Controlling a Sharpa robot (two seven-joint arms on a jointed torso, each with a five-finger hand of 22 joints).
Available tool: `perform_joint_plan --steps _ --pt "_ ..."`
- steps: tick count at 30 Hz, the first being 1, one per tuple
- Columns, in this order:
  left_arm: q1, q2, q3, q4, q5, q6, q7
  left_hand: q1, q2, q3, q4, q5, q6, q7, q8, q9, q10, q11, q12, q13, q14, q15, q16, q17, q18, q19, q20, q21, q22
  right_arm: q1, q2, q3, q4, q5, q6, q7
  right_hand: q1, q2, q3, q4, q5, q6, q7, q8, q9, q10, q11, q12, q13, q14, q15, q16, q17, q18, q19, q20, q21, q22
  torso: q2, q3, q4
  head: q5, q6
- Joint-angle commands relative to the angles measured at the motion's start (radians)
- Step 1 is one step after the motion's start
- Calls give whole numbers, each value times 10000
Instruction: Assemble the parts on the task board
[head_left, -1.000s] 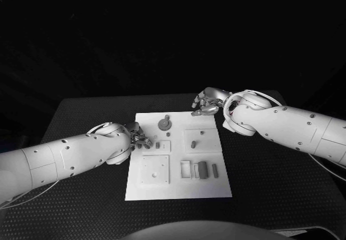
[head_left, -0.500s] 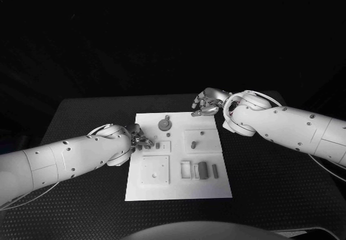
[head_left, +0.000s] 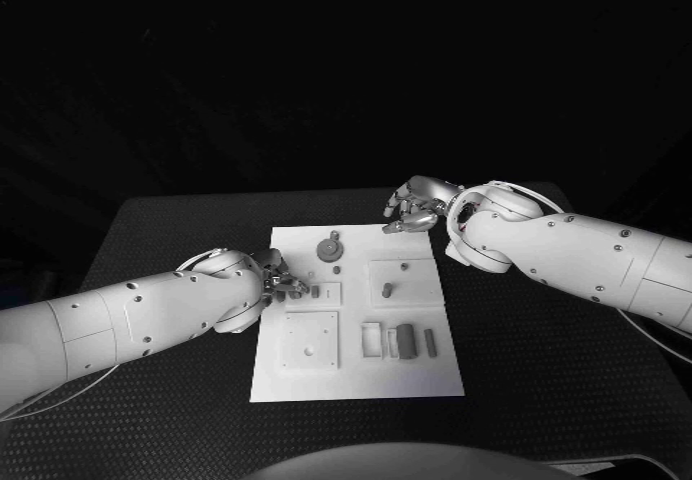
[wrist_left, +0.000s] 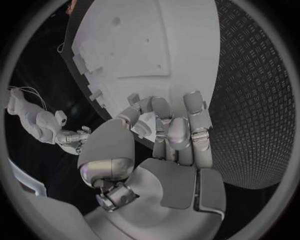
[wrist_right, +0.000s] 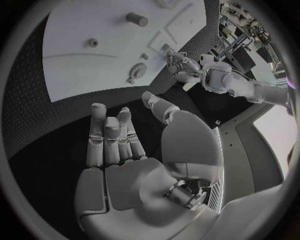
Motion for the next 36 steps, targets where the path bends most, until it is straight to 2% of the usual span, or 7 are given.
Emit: perform_joint_plan --steps 1,13,20,36 --pt "-10 -4 -3 12 50 118 76 25 -72 24 66 -32 57 -16 -29 -7 17 -52 65 -10 7 -65 39 -13 -32 24 -52 37 200 -5 2 4 11 -11 126 28 -29 39 -1 56 -32 -3 65 41 -18 -69 -35 58 -13 -34 16 45 -15 123 16 -64 -64 161 -1 2 0 2 5" --pt "-10 -142 2 124 123 202 173 67 -91 37 46 -41 47 -15 -27 -4 11 -53 67 -11 5 -66 40 -14 -26 21 -54 40 203 -6 -5 4 1 -12 150 21 -25 44 1 57 -31 -5 66 43 -21 -69 -35 59 -15 -34 17 45 -16 123 16 -64 -64 161 0 -2 0 -6 11" --pt "-7 -291 13 278 180 234 187 19 -276 38 127 -67 46 -14 -17 1 7 -52 71 -15 3 -65 41 -17 -27 23 -48 45 202 -10 -16 4 0 -12 158 22 -23 46 1 56 -32 -6 66 44 -23 -69 -35 60 -16 -34 17 45 -16 123 16 -64 -64 161 -5 1 8 -8 4" --pt "-7 -337 27 259 240 118 247 24 -244 80 188 -74 41 -15 -14 4 6 -53 73 -18 2 -66 42 -19 -21 25 -50 45 200 -27 1 4 -23 -12 173 21 -20 49 0 56 -32 -9 66 47 -27 -68 -34 63 -18 -34 17 45 -17 123 16 -64 -65 161 1 4 -2 2 3"
